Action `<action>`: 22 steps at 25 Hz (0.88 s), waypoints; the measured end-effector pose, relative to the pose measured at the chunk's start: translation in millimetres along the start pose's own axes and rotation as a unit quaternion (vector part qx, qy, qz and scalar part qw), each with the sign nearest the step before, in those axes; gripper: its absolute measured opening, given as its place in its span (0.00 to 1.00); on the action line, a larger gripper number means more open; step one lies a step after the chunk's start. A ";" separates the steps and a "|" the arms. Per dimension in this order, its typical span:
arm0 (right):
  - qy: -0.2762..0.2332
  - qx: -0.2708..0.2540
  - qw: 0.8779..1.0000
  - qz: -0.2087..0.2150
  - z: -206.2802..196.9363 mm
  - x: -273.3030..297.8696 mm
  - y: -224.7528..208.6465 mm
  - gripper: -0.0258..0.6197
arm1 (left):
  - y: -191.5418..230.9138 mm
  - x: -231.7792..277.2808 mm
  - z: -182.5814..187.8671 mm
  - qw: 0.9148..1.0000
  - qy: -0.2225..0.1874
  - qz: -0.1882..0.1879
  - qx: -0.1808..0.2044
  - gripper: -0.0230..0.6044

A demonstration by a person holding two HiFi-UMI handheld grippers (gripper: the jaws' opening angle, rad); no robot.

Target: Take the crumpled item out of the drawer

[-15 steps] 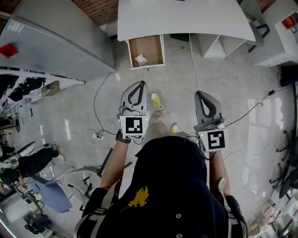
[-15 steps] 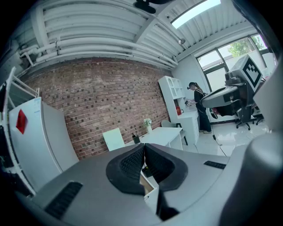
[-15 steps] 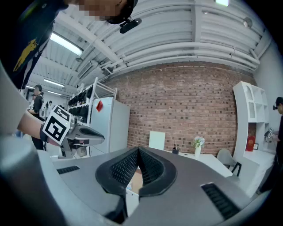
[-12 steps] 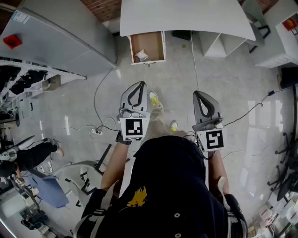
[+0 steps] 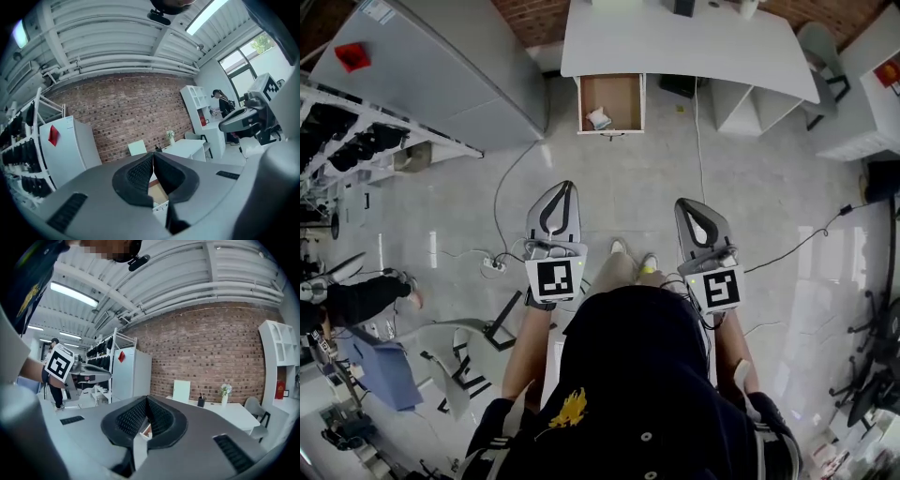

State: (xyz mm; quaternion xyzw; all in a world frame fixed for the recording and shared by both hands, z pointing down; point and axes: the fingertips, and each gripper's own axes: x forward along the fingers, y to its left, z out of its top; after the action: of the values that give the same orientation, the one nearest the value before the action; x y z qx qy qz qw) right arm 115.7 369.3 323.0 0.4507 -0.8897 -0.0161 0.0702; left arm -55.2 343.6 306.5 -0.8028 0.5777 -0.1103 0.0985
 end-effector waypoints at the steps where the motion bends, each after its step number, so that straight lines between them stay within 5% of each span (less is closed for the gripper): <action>1: 0.003 -0.006 1.000 0.003 -0.4 8.8 4.4 0.08 | 7.2 -1.7 -6.0 1.000 0.005 0.004 0.000 0.07; 4: 0.009 -0.021 1.000 0.017 3.4 38.5 19.1 0.08 | 30.5 -0.9 -34.7 1.000 0.028 0.000 0.000 0.07; 6: 0.014 -0.033 0.999 0.021 5.5 61.1 25.0 0.08 | 49.6 10.1 -45.5 0.999 0.026 0.006 -0.033 0.07; 9: 0.027 -0.038 0.999 0.008 3.5 98.5 21.9 0.08 | 76.5 39.4 -68.8 0.999 0.026 -0.009 -0.040 0.39; 11: 0.039 -0.033 0.999 -0.011 1.7 124.6 9.6 0.08 | 94.7 67.7 -83.0 0.999 0.027 -0.020 -0.042 0.42; 15: 0.058 -0.008 0.997 -0.053 8.9 180.5 -13.6 0.08 | 138.2 132.4 -96.8 0.997 0.016 -0.051 -0.055 0.65; 22: 0.094 0.024 0.991 -0.097 2.1 271.7 -30.5 0.08 | 188.8 221.1 -143.7 0.990 0.041 -0.133 -0.036 0.70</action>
State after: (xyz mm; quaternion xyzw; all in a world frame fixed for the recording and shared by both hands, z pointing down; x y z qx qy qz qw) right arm -18.8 132.5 348.1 0.5364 -0.8312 0.0411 0.1403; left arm -199.9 70.2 404.1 -0.8701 0.4731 -0.1346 0.0306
